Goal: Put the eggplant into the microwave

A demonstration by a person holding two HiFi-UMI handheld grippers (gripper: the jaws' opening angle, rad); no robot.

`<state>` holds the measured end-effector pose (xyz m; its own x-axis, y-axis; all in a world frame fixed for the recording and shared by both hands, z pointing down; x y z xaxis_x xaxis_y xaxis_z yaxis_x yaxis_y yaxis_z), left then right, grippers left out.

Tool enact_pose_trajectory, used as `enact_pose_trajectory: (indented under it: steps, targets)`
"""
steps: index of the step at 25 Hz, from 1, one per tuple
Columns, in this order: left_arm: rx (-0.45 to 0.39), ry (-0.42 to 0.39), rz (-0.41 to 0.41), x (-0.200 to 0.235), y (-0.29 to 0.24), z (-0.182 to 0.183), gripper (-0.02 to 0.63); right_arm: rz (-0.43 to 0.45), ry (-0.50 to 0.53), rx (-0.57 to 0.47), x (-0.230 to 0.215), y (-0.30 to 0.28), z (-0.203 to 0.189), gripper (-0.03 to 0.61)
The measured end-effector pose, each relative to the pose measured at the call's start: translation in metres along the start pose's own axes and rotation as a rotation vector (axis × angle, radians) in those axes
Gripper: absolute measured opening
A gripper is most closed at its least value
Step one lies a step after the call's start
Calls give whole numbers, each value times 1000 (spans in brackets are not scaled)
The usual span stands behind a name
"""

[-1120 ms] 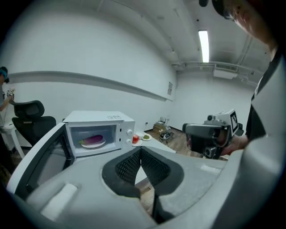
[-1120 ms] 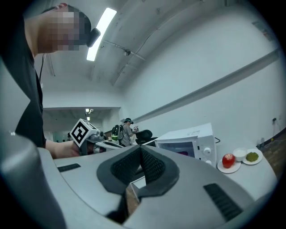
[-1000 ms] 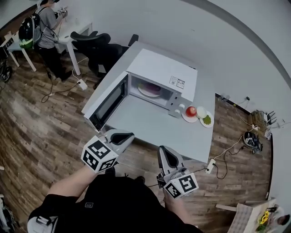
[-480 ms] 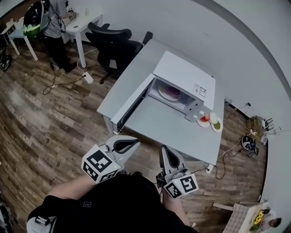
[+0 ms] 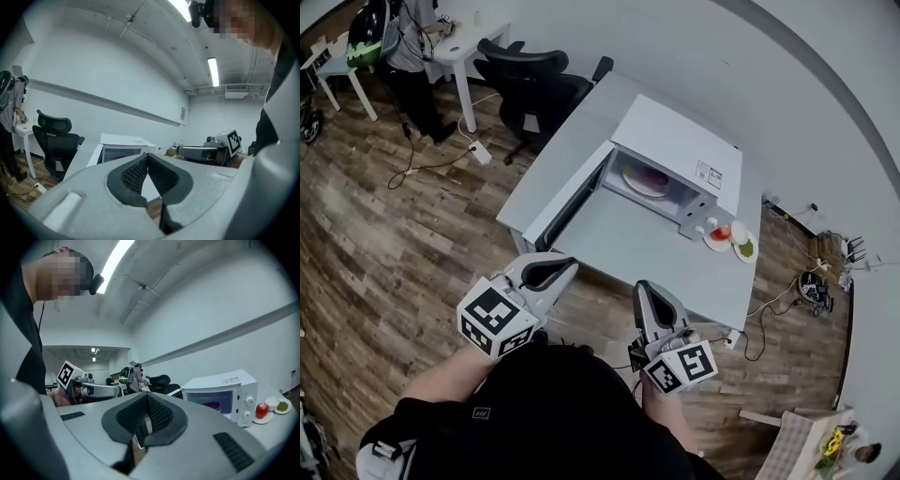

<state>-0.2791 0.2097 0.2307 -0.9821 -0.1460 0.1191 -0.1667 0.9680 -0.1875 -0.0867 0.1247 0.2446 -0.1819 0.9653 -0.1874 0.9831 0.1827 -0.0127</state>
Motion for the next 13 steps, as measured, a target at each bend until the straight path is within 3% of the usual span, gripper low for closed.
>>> enact_pose_trajectory:
  steps: [13]
  targets:
    - [-10,4,23,-17,-27,4,9,4,4,10,-27,17,3,14]
Point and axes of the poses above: the fingertips, and each gripper's own axes: y backward along the fingers, x to its left, z out of its top, the point moved 7 cm from there along y, backward along the fingers, and after that the axes turned 10 degrees about z, right-handed, at the moved point
